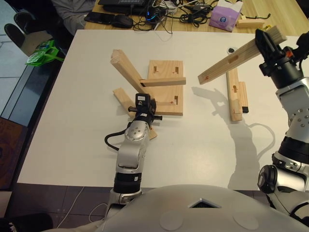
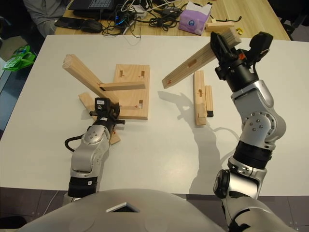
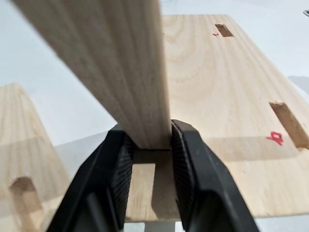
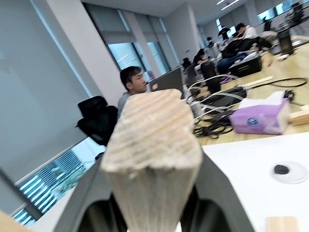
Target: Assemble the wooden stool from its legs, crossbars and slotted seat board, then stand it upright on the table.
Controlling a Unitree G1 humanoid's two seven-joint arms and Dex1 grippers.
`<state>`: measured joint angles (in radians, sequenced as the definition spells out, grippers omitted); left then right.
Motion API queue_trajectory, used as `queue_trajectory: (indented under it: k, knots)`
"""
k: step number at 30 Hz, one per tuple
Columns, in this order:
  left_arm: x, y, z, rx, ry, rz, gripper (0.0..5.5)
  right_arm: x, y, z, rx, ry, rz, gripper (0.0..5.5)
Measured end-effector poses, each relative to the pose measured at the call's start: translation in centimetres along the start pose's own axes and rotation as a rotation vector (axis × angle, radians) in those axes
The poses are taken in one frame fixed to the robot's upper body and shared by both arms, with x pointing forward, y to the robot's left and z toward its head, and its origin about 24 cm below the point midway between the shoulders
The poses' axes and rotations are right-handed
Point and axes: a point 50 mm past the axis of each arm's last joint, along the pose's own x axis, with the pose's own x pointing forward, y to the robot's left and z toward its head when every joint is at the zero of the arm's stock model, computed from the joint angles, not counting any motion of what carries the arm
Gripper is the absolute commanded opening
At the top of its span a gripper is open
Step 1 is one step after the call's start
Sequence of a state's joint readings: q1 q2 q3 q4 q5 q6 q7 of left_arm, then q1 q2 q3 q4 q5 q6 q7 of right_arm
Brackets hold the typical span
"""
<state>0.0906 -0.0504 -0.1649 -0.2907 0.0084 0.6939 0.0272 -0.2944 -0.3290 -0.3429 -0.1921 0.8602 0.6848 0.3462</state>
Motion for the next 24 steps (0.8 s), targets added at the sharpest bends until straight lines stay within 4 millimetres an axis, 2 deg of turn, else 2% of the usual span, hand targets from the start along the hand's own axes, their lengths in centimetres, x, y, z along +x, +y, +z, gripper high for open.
queue_trajectory:
  k: [2, 3, 11, 15, 20, 24]
  knots:
    - [-0.3, -0.7, 0.1, -0.007, 0.024, -0.032, 1.06, 0.0, 0.6, -0.5, 0.019, 0.039, 0.042, 1.0]
    - [-0.4, -0.8, 0.2, -0.011, 0.03, -0.04, 1.41, 0.0, 0.8, -0.6, 0.018, 0.048, 0.052, 1.0]
    - [-0.5, -1.6, 1.1, 0.007, 0.039, -0.069, 2.54, 0.0, 1.1, -0.8, 0.027, 0.053, 0.066, 1.0]
    - [-0.8, -1.8, 1.4, 0.004, 0.044, -0.103, 3.31, 0.0, 1.1, -0.8, 0.031, 0.052, 0.067, 1.0]
    - [-2.2, -3.3, 1.1, -0.011, 0.082, -0.278, 4.14, 0.0, 1.1, -0.8, 0.036, 0.05, 0.071, 1.0]
    - [-3.3, -3.2, 0.9, -0.026, 0.101, -0.368, 4.74, 0.0, 1.1, -0.8, 0.038, 0.048, 0.07, 1.0]
